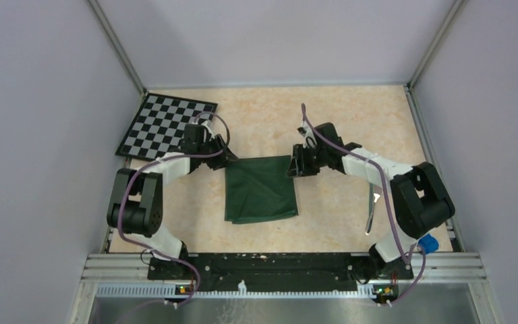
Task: Fold the napkin into a case and place the utensils inside
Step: Smooth out the lower triangle-folded napkin at the center of the board.
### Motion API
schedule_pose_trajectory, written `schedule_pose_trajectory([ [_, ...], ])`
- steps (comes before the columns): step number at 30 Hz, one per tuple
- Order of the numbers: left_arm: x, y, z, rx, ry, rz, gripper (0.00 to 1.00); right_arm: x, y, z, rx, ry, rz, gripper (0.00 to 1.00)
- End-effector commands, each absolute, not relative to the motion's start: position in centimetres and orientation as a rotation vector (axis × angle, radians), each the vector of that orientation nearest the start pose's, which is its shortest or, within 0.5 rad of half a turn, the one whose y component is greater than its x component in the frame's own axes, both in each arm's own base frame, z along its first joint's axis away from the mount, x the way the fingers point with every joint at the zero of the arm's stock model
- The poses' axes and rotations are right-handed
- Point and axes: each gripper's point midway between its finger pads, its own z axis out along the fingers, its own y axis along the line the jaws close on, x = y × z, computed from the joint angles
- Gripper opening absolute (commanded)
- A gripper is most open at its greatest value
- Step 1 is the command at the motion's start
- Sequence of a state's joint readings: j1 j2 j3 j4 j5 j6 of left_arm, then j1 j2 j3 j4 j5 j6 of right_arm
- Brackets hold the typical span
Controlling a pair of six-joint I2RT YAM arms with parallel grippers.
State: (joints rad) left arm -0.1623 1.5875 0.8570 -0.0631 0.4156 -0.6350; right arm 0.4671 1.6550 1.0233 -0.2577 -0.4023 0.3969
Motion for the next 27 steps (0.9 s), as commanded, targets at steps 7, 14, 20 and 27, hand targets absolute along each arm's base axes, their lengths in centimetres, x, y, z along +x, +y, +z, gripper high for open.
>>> schedule_pose_trajectory([
  [7, 39.4, -16.3, 5.7, -0.351, 2.428, -0.838, 0.46, 19.5, 26.5, 4.8, -0.43, 2.628, 1.149, 0.32],
  [14, 38.6, -17.3, 6.9, -0.269, 2.441, -0.861, 0.52, 18.6, 24.2, 2.7, -0.399, 2.685, 1.003, 0.29],
  [20, 36.7, -19.2, 13.2, -0.112, 2.348, -0.936, 0.7, 18.9, 24.6, 5.8, -0.398, 2.6, 1.039, 0.34],
  [27, 32.8, -19.2, 15.7, -0.03, 2.341, -0.975, 0.81, 18.9, 25.9, 6.9, -0.369, 2.552, 1.16, 0.37],
])
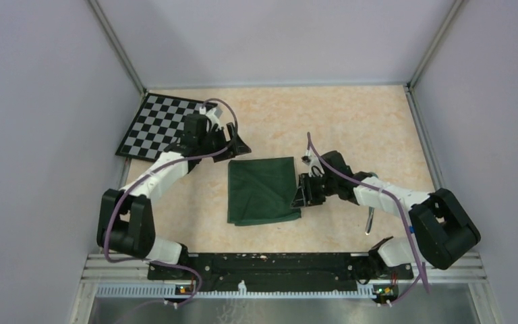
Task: Fold the napkin into a case and place the utensils inside
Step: Smooth out the lower triangle-folded napkin at the center of the board.
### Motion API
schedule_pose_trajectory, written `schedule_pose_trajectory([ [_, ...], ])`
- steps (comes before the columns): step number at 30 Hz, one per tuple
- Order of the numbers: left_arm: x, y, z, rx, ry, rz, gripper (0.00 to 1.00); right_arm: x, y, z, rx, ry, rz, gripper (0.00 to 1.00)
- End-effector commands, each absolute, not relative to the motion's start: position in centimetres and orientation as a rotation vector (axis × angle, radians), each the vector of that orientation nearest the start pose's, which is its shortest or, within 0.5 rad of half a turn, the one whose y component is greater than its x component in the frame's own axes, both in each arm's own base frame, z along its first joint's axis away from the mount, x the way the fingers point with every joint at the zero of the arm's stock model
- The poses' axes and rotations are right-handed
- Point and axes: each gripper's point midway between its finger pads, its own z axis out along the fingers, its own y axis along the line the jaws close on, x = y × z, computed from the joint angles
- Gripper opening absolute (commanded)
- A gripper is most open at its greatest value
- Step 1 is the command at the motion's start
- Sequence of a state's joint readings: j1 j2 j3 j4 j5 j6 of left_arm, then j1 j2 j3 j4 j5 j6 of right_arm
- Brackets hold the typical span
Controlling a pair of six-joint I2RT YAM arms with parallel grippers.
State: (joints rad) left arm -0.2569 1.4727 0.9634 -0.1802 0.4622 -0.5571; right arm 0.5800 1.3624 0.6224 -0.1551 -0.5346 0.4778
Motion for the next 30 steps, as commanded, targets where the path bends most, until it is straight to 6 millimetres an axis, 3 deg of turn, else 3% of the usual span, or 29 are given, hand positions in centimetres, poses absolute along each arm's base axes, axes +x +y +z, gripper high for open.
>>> schedule_pose_trajectory([
  [1, 31.9, -19.1, 15.3, -0.036, 2.345, -0.986, 0.82, 18.7, 25.9, 6.5, -0.358, 2.555, 1.161, 0.37],
  [4, 30.0, -19.0, 15.1, -0.041, 2.337, -1.017, 0.85, 18.2, 24.9, 4.6, -0.295, 2.606, 1.106, 0.33],
  [11, 26.2, -19.2, 14.2, -0.021, 2.355, -1.099, 0.87, 17.7, 20.8, 0.5, -0.103, 2.731, 0.797, 0.26],
  [15, 24.7, -19.7, 14.2, 0.002, 2.354, -1.129, 0.9, 18.1, 20.9, 2.0, -0.109, 2.686, 0.807, 0.28],
  [20, 24.4, -19.2, 13.9, -0.039, 2.352, -1.062, 0.93, 18.0, 21.0, 5.3, -0.114, 2.658, 0.833, 0.45],
  [27, 23.3, -17.6, 12.9, -0.096, 2.381, -0.949, 0.93, 17.1, 20.5, 5.1, -0.084, 2.691, 0.757, 0.49],
  [30, 22.8, -16.9, 11.7, -0.164, 2.388, -0.918, 0.93, 17.6, 20.3, 5.9, -0.091, 2.681, 0.671, 0.5],
])
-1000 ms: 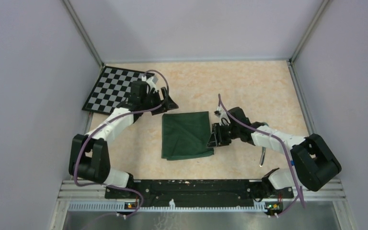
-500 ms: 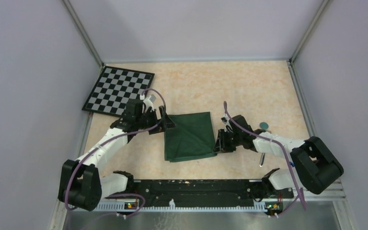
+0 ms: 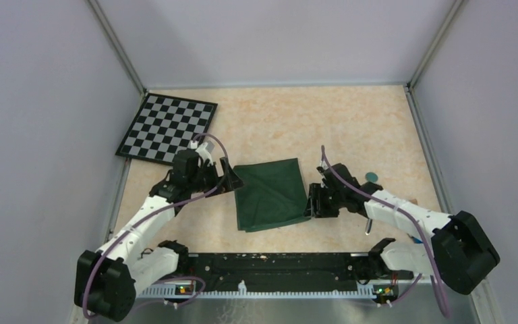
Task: Fold the napkin into a case and place the utensils inside
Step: Smooth out the lower triangle-folded napkin at the center of the board, then move the lower triangle-folded napkin to the center of the board.
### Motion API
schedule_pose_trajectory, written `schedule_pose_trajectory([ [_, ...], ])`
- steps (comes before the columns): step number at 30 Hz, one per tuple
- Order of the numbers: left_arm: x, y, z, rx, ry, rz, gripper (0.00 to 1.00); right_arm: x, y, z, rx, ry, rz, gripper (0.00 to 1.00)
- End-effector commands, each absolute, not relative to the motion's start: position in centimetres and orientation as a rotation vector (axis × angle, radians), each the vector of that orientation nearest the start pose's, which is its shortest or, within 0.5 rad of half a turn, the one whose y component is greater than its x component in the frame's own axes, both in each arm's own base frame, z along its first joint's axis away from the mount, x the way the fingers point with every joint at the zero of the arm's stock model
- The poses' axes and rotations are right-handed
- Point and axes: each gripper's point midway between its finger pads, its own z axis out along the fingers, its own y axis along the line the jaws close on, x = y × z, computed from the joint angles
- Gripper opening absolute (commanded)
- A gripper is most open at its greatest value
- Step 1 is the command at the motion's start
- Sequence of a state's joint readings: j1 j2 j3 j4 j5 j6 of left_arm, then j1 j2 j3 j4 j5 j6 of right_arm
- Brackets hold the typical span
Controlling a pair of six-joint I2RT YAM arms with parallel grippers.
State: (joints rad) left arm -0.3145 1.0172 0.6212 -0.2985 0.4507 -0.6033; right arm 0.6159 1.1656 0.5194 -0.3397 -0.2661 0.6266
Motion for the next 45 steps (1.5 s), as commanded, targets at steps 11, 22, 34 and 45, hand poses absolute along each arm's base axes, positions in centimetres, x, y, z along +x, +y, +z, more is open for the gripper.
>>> schedule_pose_trajectory([
  [11, 21.2, -16.4, 10.3, -0.247, 2.391, -0.923, 0.92, 16.9, 20.3, 3.8, -0.121, 2.751, 0.45, 0.42],
  [22, 20.6, -16.1, 9.3, -0.273, 2.408, -0.902, 0.93, 16.7, 18.6, 0.6, 0.062, 2.732, 0.445, 0.0],
  [34, 20.6, -15.2, 9.1, -0.23, 2.464, -0.791, 0.92, 16.9, 20.3, 2.8, -0.128, 2.666, 0.606, 0.43],
  [45, 20.1, -17.6, 4.2, -0.26, 2.527, -0.839, 0.81, 19.1, 19.5, 0.9, -0.146, 2.698, 0.405, 0.38],
])
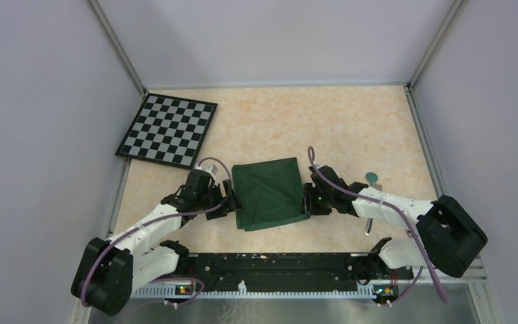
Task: Fold the napkin into a case and place the utensils inside
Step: Move the lower triangle-folded napkin to the center of the board, then pick up the lower triangle-folded napkin from the center of the board.
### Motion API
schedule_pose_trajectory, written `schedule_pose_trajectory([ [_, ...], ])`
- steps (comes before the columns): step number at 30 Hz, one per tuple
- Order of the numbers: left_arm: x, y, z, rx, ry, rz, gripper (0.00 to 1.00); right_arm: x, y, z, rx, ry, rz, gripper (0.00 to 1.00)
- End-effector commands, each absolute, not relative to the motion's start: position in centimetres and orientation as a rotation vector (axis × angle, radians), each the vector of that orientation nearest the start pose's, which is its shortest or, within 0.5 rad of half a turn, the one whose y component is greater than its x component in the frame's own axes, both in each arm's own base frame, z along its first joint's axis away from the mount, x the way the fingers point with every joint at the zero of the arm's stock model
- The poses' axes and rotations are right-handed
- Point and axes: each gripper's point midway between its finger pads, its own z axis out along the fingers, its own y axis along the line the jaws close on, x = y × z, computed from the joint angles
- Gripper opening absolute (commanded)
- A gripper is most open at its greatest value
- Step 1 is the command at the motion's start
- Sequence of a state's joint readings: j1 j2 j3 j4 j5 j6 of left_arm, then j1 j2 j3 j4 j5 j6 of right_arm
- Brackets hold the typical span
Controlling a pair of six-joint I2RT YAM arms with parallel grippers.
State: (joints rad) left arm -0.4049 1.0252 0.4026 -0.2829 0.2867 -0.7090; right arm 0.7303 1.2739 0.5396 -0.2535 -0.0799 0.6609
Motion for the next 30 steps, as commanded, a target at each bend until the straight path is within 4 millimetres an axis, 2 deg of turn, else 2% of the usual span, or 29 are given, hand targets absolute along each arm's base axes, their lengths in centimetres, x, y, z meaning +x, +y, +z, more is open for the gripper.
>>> schedule_pose_trajectory([
  [1, 19.8, -18.0, 3.9, -0.254, 2.538, -0.843, 0.8, 19.5, 19.1, 0.9, -0.152, 2.7, 0.353, 0.36],
  [4, 18.8, -19.6, 3.0, -0.242, 2.563, -0.855, 0.78, 20.2, 17.1, 0.5, -0.141, 2.702, 0.196, 0.34],
  [8, 17.1, -23.5, 3.0, -0.2, 2.568, -1.018, 0.76, 21.6, 13.8, 0.7, -0.081, 2.694, 0.045, 0.36],
  [10, 16.8, -24.7, 3.4, -0.139, 2.581, -1.024, 0.77, 22.2, 13.9, 1.5, -0.092, 2.669, 0.077, 0.41],
  [12, 17.4, -24.5, 4.4, -0.112, 2.566, -0.979, 0.79, 22.9, 14.2, 2.9, -0.113, 2.63, 0.102, 0.46],
  [14, 17.7, -23.5, 5.9, -0.113, 2.545, -0.908, 0.82, 23.7, 14.1, 4.9, -0.137, 2.576, 0.092, 0.53],
  [17, 18.6, -21.7, 9.0, -0.141, 2.439, -0.833, 0.89, 24.5, 14.0, 8.2, -0.178, 2.504, 0.081, 0.69],
  [19, 19.5, -19.7, 10.4, -0.185, 2.375, -0.736, 0.94, 24.7, 14.5, 10.1, -0.214, 2.472, 0.06, 0.75],
  [21, 20.4, -17.7, 12.2, -0.212, 2.321, -0.648, 0.98, 24.1, 16.8, 11.2, -0.301, 2.462, 0.085, 0.76],
  [23, 20.9, -15.3, 13.9, -0.248, 2.288, -0.542, 0.99, 22.7, 20.4, 11.5, -0.4, 2.47, 0.183, 0.76],
  [27, 22.6, -11.7, 18.6, -0.366, 2.146, -0.434, 0.99, 18.7, 28.8, 10.0, -0.547, 2.545, 0.476, 0.76],
  [30, 23.0, -9.2, 21.7, -0.493, 2.026, -0.388, 0.99, 16.3, 33.2, 8.5, -0.629, 2.574, 0.5, 0.76],
])
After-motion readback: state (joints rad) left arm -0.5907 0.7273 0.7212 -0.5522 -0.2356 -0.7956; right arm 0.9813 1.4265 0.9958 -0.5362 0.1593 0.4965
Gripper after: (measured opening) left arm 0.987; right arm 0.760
